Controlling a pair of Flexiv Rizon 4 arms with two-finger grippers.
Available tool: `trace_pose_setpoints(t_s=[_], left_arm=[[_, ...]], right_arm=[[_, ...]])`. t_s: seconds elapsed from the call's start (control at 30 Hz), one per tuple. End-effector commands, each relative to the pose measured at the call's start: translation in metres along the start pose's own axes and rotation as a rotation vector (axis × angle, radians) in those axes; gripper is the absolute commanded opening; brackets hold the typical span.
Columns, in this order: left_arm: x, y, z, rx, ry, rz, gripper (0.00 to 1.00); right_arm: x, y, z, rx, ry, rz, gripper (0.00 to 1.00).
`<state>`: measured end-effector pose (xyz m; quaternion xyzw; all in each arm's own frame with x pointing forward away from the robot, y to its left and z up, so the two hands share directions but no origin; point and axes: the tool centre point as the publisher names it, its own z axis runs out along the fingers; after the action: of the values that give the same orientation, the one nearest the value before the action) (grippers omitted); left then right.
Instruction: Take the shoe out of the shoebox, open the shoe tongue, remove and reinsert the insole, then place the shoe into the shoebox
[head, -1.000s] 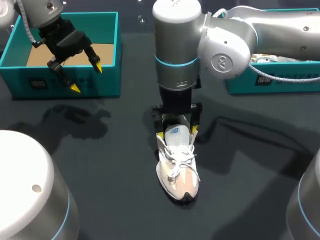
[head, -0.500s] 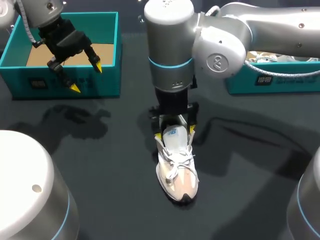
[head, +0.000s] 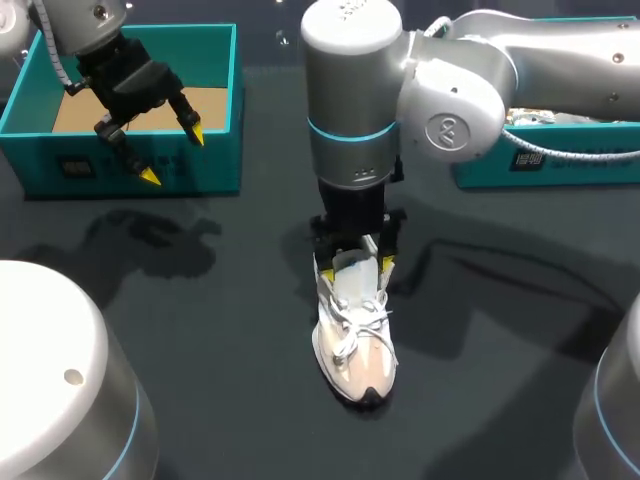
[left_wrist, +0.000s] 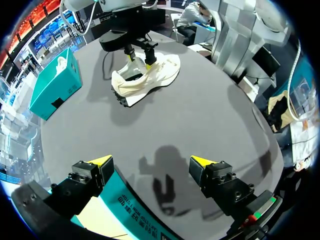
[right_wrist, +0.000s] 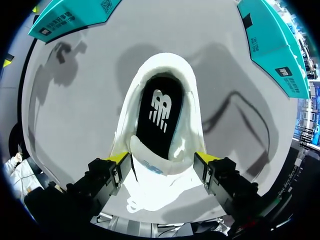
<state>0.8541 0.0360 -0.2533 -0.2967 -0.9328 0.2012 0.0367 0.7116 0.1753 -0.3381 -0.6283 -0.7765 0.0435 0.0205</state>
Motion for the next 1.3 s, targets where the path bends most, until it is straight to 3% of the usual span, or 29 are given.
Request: trace_pose_setpoints(t_s=[0.03, 0.2, 0.57, 0.77, 0.83, 0.9, 1.03, 1.17, 1.3], left_arm=[[0.0, 0.0, 0.0, -0.002, 0.001, 0.0, 1.0], [0.0, 0.0, 0.0, -0.002, 0.001, 0.0, 1.0], [0.0, 0.0, 0.0, -0.002, 0.001, 0.0, 1.0], [0.0, 0.0, 0.0, -0.002, 0.001, 0.0, 1.0], [0.0, 0.0, 0.0, -0.002, 0.001, 0.0, 1.0], [0.0, 0.0, 0.0, -0.002, 0.001, 0.0, 1.0], [0.0, 0.0, 0.0, -0.002, 0.001, 0.0, 1.0], [0.0, 0.0, 0.0, -0.002, 0.001, 0.0, 1.0], [0.0, 0.0, 0.0, -0.002, 0.001, 0.0, 1.0]], right_arm=[[0.002, -0.006, -0.003, 0.0, -0.007, 0.006, 0.85], [0.005, -0.011, -0.003, 0.004, -0.005, 0.006, 0.89], [0.007, -0.039, -0.008, 0.01, -0.006, 0.054, 0.82], [0.008, -0.062, -0.019, 0.002, -0.025, 0.1, 0.72], [0.008, -0.071, -0.024, -0.008, -0.035, 0.118, 0.64], [0.009, -0.077, -0.029, -0.01, -0.049, 0.139, 0.55], [0.009, -0.084, -0.037, -0.008, -0.066, 0.164, 0.21], [0.011, -0.075, -0.039, -0.025, -0.094, 0.134, 0.19], [0.009, -0.053, -0.031, -0.044, -0.07, 0.042, 0.21]])
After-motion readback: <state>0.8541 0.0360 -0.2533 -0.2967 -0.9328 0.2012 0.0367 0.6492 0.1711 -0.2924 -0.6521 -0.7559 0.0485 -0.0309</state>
